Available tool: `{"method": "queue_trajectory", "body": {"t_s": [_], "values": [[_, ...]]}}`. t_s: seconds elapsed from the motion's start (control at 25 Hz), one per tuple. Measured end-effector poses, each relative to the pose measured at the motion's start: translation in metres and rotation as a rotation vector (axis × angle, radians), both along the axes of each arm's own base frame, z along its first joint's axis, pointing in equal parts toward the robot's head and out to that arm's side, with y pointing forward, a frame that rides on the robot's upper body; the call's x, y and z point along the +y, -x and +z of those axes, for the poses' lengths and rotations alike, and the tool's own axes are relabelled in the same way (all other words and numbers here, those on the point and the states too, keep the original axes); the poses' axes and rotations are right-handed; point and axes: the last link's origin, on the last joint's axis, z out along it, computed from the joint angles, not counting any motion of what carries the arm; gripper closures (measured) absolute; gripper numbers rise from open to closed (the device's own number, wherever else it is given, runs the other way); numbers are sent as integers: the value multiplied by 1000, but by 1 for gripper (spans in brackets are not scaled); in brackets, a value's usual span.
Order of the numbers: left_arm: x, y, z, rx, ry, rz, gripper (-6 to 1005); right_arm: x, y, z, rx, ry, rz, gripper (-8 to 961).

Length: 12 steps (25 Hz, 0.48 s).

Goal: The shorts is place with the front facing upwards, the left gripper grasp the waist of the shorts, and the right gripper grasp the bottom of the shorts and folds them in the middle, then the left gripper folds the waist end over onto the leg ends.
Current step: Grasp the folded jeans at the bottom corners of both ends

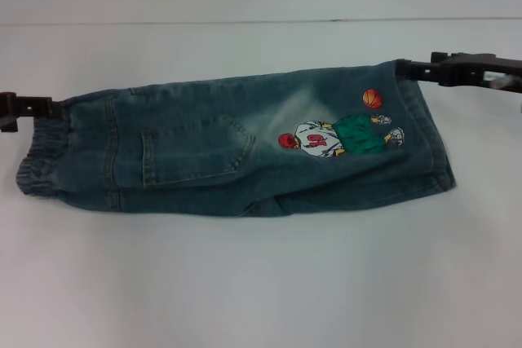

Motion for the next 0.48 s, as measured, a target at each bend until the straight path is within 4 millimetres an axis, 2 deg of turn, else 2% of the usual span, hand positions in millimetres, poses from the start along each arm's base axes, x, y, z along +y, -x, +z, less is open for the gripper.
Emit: {"method": "queue_trajectory", "body": {"t_s": [0.28, 0.48], "values": [[-7, 2, 0, -7, 15, 4, 62, -45, 22, 35, 155, 204, 265, 61], [-10, -1, -4, -16, 51, -15, 79, -83, 38, 44, 189, 399, 481, 66]]}}
